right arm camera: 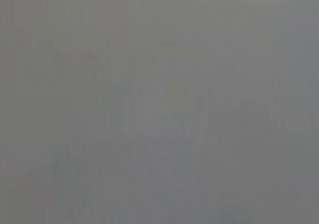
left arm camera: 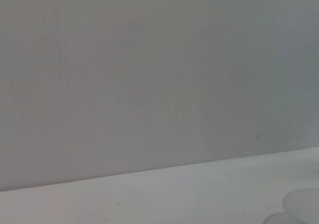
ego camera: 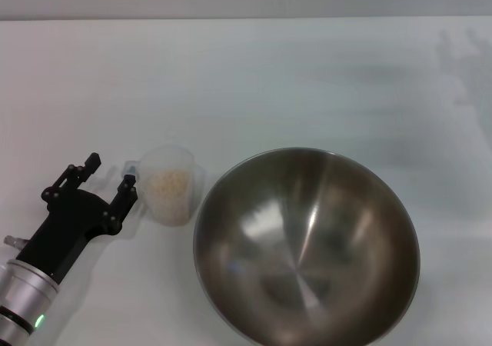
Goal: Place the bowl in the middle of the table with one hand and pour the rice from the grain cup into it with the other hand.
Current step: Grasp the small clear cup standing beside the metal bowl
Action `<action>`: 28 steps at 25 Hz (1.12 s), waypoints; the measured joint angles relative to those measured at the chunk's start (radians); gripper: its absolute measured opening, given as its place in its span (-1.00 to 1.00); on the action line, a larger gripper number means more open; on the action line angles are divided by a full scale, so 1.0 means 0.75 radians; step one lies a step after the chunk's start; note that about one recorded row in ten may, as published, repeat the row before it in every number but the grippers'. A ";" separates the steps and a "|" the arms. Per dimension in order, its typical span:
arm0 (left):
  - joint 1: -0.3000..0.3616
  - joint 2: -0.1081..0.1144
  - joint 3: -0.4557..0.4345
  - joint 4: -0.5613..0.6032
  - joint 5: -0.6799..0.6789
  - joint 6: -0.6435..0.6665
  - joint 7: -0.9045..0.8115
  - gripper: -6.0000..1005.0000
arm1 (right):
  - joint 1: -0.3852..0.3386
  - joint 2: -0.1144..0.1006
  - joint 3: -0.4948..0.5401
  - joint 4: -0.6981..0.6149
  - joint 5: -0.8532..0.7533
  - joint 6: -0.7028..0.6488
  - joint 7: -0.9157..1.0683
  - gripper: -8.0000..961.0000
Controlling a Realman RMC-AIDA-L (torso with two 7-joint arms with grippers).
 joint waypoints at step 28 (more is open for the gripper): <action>-0.036 -0.002 -0.022 -0.068 -0.004 0.081 0.179 -0.93 | 0.006 -0.010 0.000 0.001 0.003 0.013 0.000 0.21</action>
